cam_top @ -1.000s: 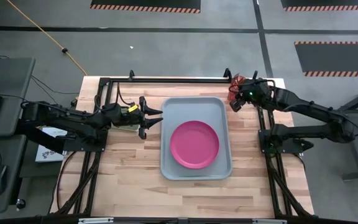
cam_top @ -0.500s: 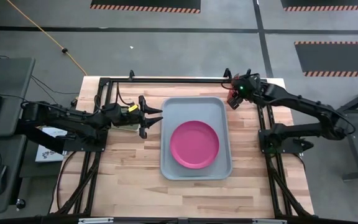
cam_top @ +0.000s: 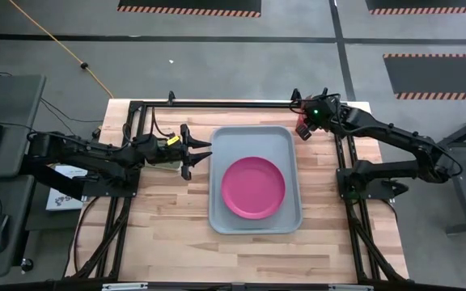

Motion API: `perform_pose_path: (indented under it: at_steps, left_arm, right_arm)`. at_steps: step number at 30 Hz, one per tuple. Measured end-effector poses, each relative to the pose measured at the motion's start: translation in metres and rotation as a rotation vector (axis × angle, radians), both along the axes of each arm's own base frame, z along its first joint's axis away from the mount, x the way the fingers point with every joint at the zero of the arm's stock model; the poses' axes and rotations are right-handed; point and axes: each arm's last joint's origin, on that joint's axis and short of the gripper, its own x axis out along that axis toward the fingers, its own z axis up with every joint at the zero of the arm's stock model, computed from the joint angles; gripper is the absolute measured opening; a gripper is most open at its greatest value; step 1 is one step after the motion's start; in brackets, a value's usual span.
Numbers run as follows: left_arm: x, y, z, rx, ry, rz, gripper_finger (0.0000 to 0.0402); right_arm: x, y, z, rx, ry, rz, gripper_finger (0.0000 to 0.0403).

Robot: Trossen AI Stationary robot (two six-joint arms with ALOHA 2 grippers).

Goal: Pick and place plate/cup/fork/spoon on tray
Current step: Put the spoon on the tray at the top of the plate

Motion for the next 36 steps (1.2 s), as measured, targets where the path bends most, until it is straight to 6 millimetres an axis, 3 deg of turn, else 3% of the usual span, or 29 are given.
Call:
perform_pose_path:
  at_steps: [19, 28, 36]
  left_arm:
    - [0.0000, 0.0000, 0.0000, 0.000, 0.000, 0.000, 0.0131]
    - [0.0000, 0.0000, 0.0000, 0.000, 0.000, 0.000, 0.0131]
    - [0.0000, 0.0000, 0.0000, 0.000, 0.000, 0.000, 0.0131]
  right_arm:
    - [-0.0018, -0.0003, -0.0005, -0.017, 0.030, -0.021, 0.0068]
    - [-0.0020, -0.0011, 0.0013, -0.039, 0.033, -0.033, 0.0006]
    - [-0.0001, -0.0015, 0.0022, -0.037, 0.009, -0.018, 0.0007]
